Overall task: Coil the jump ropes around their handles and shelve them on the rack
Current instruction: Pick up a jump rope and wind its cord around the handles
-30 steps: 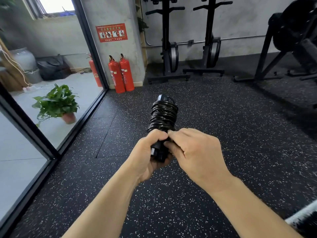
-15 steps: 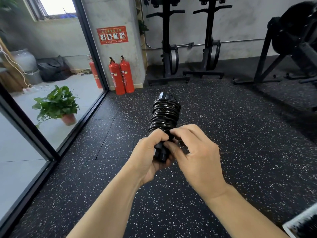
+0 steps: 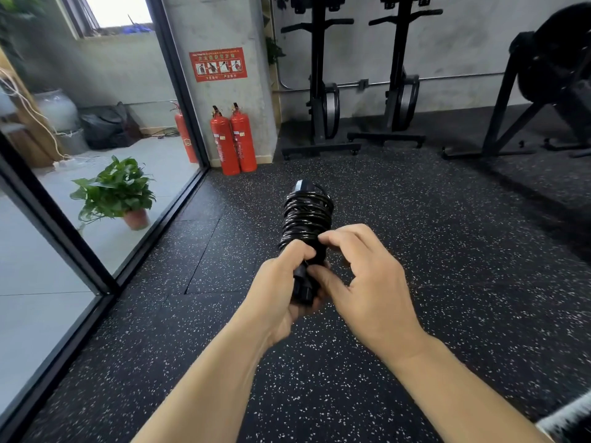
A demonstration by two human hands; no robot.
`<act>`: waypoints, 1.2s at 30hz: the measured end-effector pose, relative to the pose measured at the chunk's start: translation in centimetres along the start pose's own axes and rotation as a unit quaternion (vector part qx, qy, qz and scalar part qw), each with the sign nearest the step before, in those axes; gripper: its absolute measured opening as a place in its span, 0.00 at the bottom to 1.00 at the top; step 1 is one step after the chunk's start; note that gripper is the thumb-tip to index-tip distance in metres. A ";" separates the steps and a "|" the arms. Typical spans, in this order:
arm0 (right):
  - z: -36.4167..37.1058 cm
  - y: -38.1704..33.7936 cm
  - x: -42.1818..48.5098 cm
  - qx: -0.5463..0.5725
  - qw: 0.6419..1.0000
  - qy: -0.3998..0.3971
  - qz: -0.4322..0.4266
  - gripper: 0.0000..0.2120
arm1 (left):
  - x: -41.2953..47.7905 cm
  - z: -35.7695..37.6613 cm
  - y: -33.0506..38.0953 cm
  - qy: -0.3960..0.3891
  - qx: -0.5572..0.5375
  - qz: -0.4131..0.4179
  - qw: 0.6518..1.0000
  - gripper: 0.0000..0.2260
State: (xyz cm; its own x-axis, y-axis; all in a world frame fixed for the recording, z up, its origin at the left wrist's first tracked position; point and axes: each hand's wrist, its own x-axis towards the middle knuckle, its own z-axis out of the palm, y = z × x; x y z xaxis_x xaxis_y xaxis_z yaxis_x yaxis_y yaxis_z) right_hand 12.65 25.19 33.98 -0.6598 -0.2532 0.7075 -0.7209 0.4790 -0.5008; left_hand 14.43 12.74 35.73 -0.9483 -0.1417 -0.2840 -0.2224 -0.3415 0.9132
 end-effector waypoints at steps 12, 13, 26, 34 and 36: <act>-0.8 0.8 0.6 0.025 0.998 -0.065 0.009 0.15 | -0.1 -0.4 -0.5 0.006 0.038 -0.008 0.999 0.12; -1.0 0.9 0.7 0.029 0.997 -0.073 0.010 0.16 | -0.1 -0.4 -0.5 0.002 0.049 -0.005 0.999 0.11; -1.5 0.4 0.9 -0.009 0.994 -0.107 0.011 0.11 | -0.3 -0.2 -0.8 -0.039 0.099 -0.003 0.994 0.11; -1.7 0.8 0.8 0.030 0.991 -0.117 0.064 0.12 | 0.4 -0.1 -0.8 -0.011 0.120 -0.003 0.993 0.08; -1.7 0.9 0.8 0.028 0.989 -0.123 0.073 0.10 | 0.3 0.1 -0.9 -0.008 0.129 -0.003 0.992 0.07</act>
State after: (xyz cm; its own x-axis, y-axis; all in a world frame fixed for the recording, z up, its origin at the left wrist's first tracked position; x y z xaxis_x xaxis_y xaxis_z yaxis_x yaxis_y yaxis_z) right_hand 11.86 26.83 34.98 -0.7841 -0.3858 0.4861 -0.6206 0.4799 -0.6201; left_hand 14.29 13.05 34.82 -0.9500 -0.1253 -0.2861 -0.2759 -0.0929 0.9567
